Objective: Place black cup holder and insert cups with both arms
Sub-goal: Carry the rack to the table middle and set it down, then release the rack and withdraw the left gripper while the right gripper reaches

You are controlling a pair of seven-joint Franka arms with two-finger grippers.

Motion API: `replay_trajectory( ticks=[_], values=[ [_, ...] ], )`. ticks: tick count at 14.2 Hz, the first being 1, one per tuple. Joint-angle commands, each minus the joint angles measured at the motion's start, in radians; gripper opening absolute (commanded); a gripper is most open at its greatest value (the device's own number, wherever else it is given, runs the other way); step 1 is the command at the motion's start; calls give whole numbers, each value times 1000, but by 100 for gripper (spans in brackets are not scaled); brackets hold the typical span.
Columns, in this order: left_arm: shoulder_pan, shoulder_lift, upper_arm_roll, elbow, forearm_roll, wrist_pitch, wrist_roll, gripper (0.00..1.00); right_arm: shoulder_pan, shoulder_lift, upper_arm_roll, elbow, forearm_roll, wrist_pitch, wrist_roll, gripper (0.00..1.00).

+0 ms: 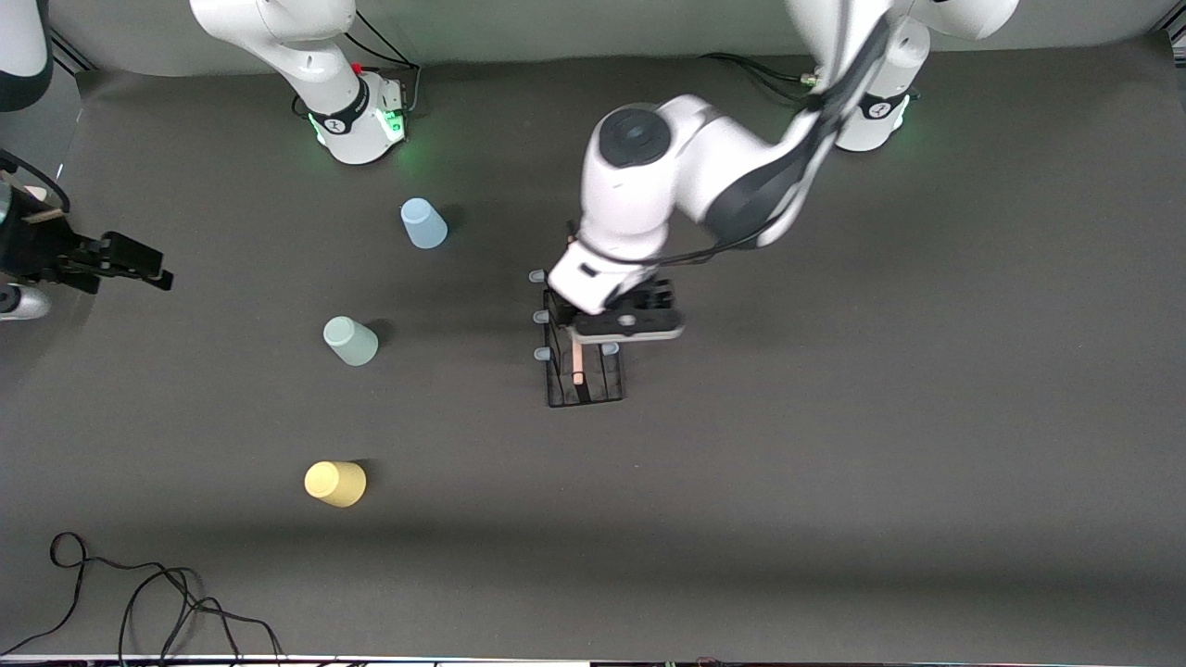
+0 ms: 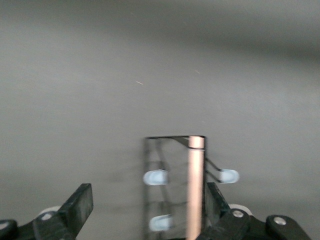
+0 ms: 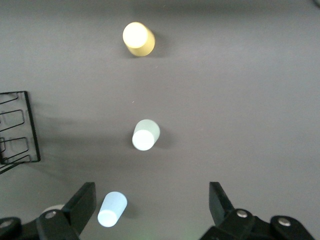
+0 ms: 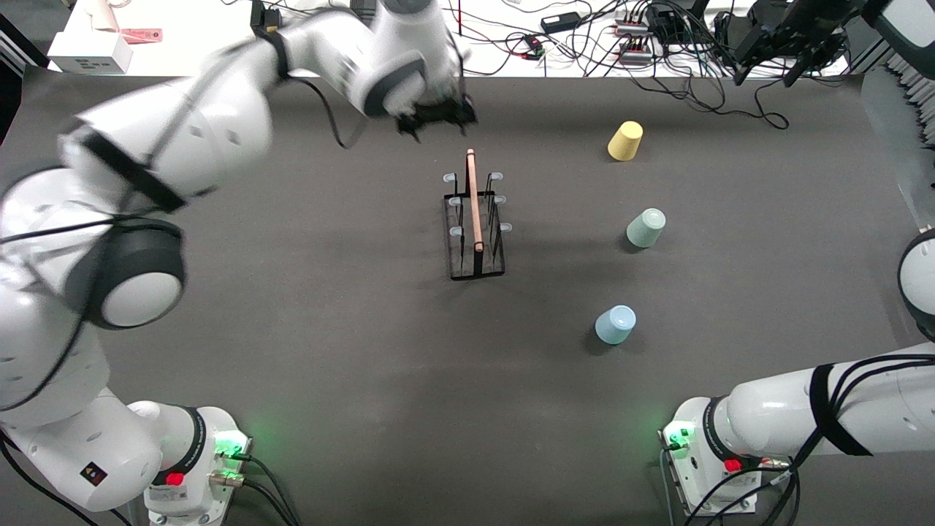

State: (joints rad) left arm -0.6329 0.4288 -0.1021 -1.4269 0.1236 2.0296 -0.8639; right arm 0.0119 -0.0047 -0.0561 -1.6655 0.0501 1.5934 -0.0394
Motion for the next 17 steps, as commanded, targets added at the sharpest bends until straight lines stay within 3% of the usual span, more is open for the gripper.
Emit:
replay_trajectory(
  ticks=[1,5,7,10,12,17],
  values=[
    [112,-154,-7,-47,-40,-158,162,100,74,-127,-4,-202,24,107,86,100],
    [338,-353,-4,-225,-64,-175,416,100,142,-308,-4,-520,7,307,134,100],
    [450,-415,-4,-282,-79,-204,555,100,142,-313,-4,-591,-31,384,122,100],
    [617,-534,-1,-392,-84,-258,788,100,138,-217,-5,-637,-64,543,101,100],
    [686,-573,2,-422,-85,-269,832,100,138,-120,-7,-652,-64,637,67,100],
    [679,-552,1,-390,-131,-276,835,100,143,55,-5,-763,-64,945,67,100]
  ],
)
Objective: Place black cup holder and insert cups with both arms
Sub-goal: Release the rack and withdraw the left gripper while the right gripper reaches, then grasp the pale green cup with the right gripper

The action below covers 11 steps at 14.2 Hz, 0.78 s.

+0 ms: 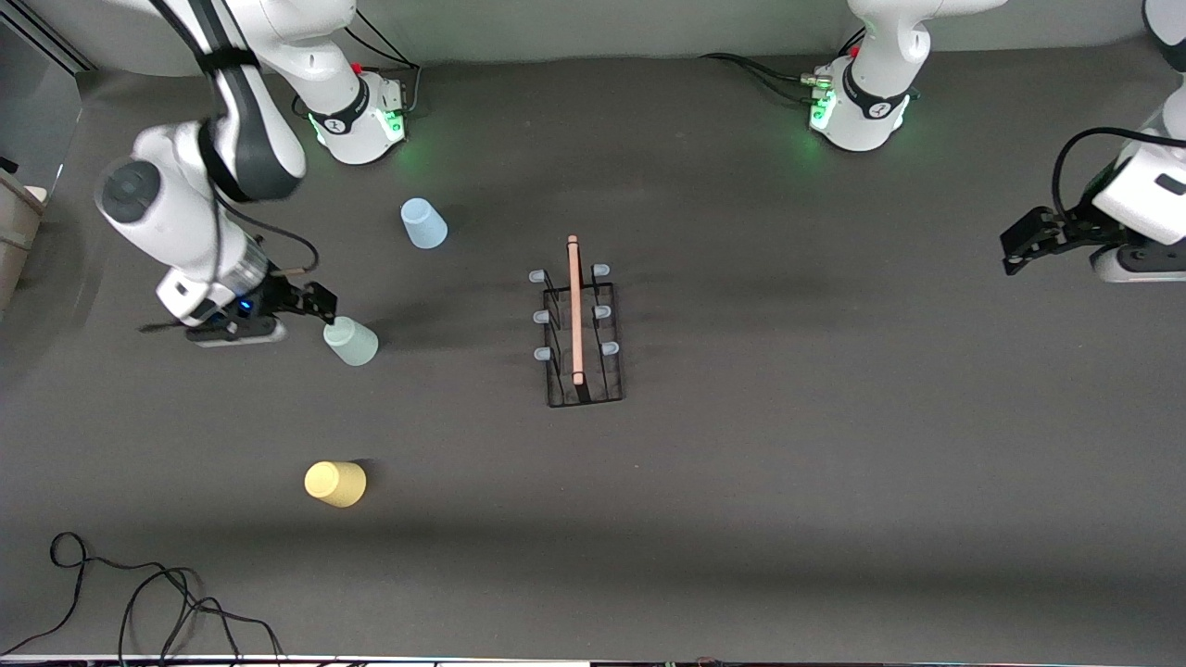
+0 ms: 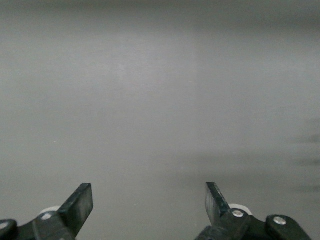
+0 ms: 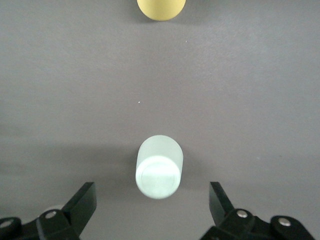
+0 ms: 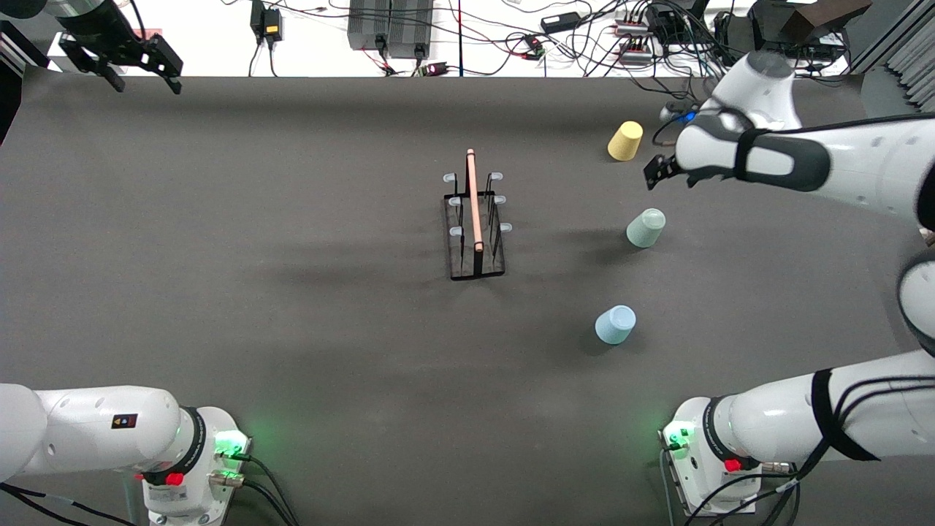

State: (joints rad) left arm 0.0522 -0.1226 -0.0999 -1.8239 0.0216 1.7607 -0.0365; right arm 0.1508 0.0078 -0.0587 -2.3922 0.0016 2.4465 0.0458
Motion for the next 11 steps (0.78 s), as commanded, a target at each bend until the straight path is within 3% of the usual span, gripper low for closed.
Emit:
replay_trajectory(
  ticks=[1,4,8,9,10,11],
  values=[
    [-6,9,-1,11,-29,-7,10,100,4,64,-3,-53,-15,133,-18,100],
    [5,40,0,9,-31,-12,96,100,18,127,-3,-70,-15,172,-18,100],
    [15,21,25,60,-25,-119,107,100,19,162,-3,-70,-15,172,-18,99],
    [15,21,25,61,-25,-124,107,100,19,166,-4,-70,-15,175,-18,86],
    [15,21,25,61,-26,-124,107,100,19,167,-4,-70,-15,184,-20,53],
    [15,21,25,61,-26,-125,109,100,18,170,-4,-70,-15,186,-21,30]
  ],
)
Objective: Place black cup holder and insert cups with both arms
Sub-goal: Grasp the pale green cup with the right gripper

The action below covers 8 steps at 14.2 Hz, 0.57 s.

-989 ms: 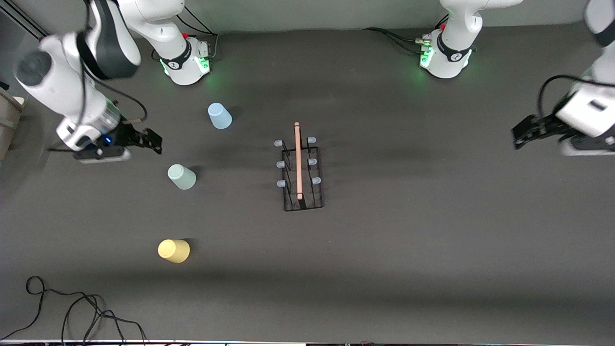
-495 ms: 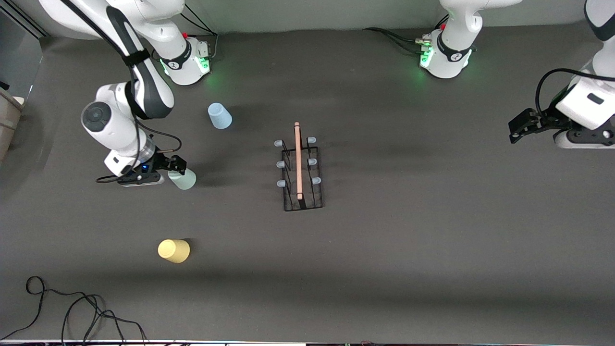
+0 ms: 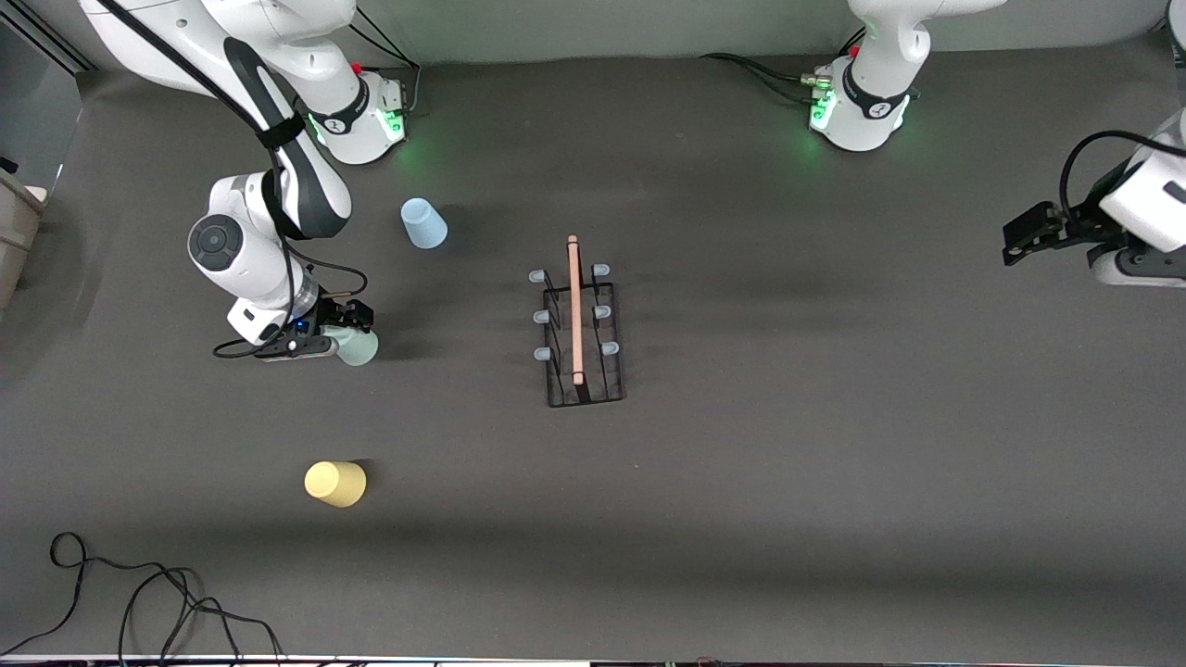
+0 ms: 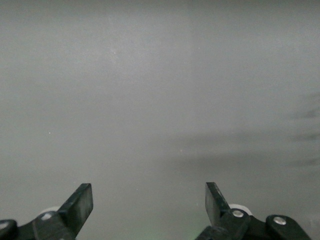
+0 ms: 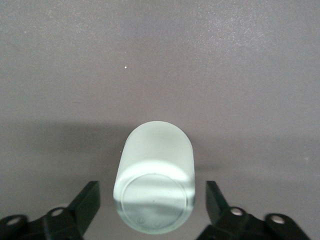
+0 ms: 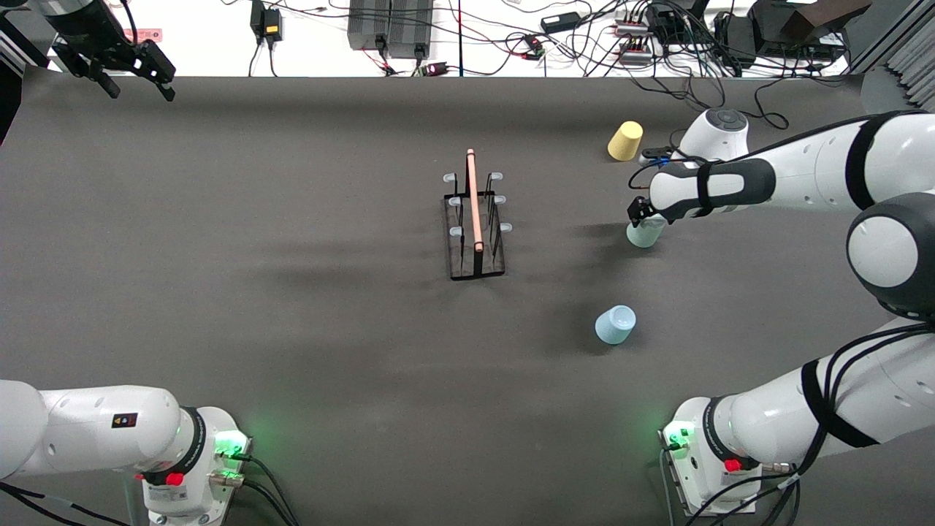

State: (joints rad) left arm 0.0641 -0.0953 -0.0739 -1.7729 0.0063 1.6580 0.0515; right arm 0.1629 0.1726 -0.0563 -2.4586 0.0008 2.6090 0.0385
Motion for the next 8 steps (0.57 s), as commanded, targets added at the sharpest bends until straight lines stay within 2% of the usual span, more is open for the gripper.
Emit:
replay_trajectory(
  ticks=[1,2,5,6,8],
  values=[
    [5,0,-1,12,-22,-21,37,100,6,5,-7,-2,-15,22,-12,13],
    [16,3,3,7,-25,-21,81,100,6,-7,-7,0,-15,17,-12,8],
    [20,3,5,12,-26,-20,80,100,6,-137,-8,35,-13,-82,10,7],
    [20,5,5,13,-26,-12,80,100,6,-183,-8,71,-12,-160,12,3],
    [22,19,3,9,-28,8,80,100,6,-219,-8,212,-7,-388,50,0]
  ],
)
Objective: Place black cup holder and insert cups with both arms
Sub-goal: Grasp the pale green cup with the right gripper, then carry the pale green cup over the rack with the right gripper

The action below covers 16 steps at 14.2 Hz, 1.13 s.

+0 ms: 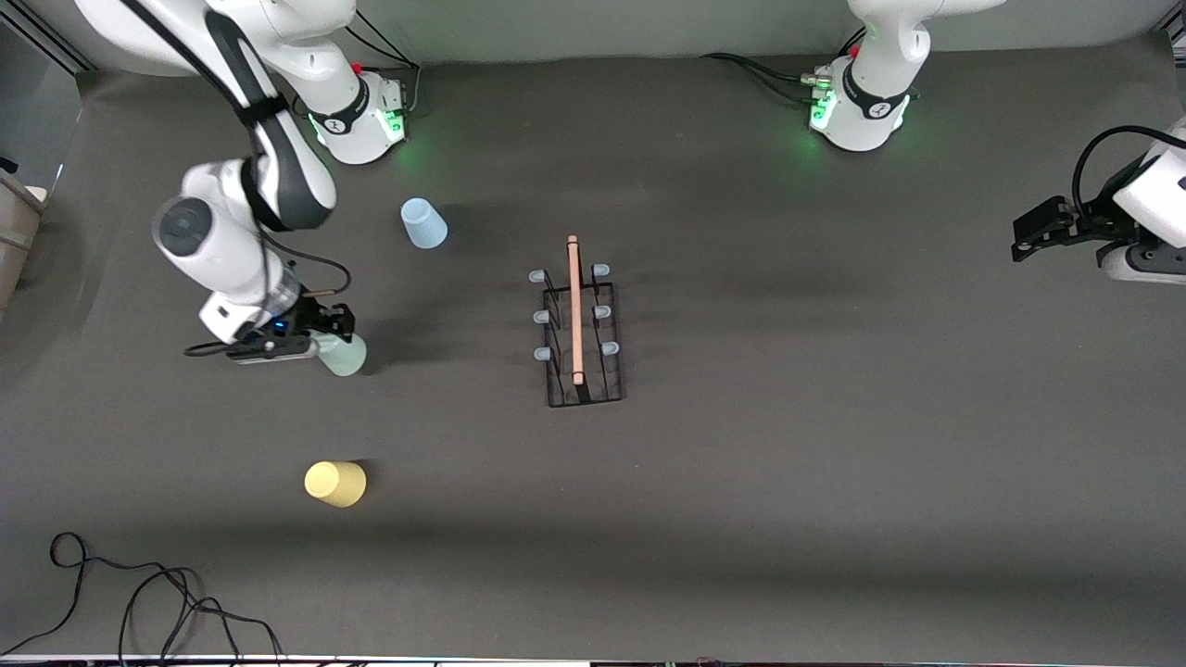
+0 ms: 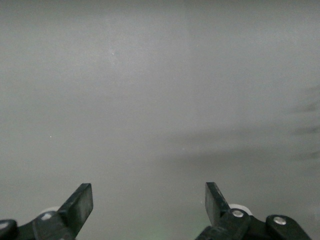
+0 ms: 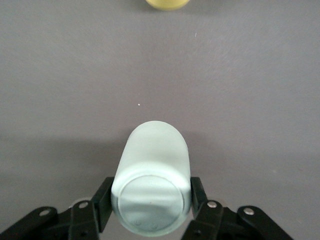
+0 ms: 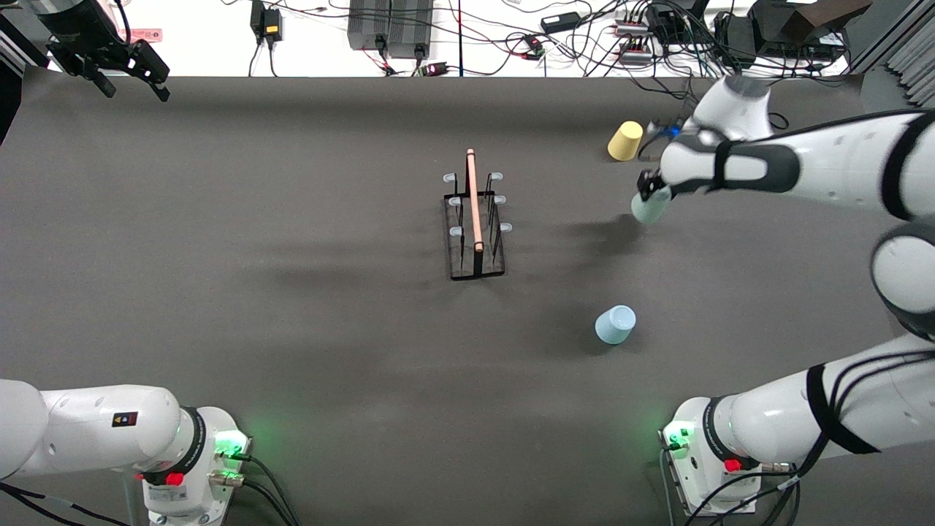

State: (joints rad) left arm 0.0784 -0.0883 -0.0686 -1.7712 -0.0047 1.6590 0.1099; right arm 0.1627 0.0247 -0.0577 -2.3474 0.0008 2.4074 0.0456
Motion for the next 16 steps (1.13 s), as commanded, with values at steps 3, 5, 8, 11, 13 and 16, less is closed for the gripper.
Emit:
replay_trajectory(
  ticks=[3,5,8,11,13,16],
  values=[
    [-5,19,-7,0,-15,-1,-28,100,14,-71,7,293,2,-471,268,0],
    [0,21,-7,-13,-17,-8,-29,100,101,-72,6,382,42,-578,470,0],
    [-3,7,-7,-14,-15,13,-45,100,288,-68,7,442,51,-611,912,0],
    [-2,-25,-7,-56,-14,53,-44,100,472,-23,7,482,62,-579,1306,0],
    [-3,-30,-8,-51,-14,39,-47,100,553,17,7,490,88,-518,1506,0],
    [-2,-25,-7,-53,-14,27,-41,100,624,81,6,520,100,-452,1680,0]
  ],
)
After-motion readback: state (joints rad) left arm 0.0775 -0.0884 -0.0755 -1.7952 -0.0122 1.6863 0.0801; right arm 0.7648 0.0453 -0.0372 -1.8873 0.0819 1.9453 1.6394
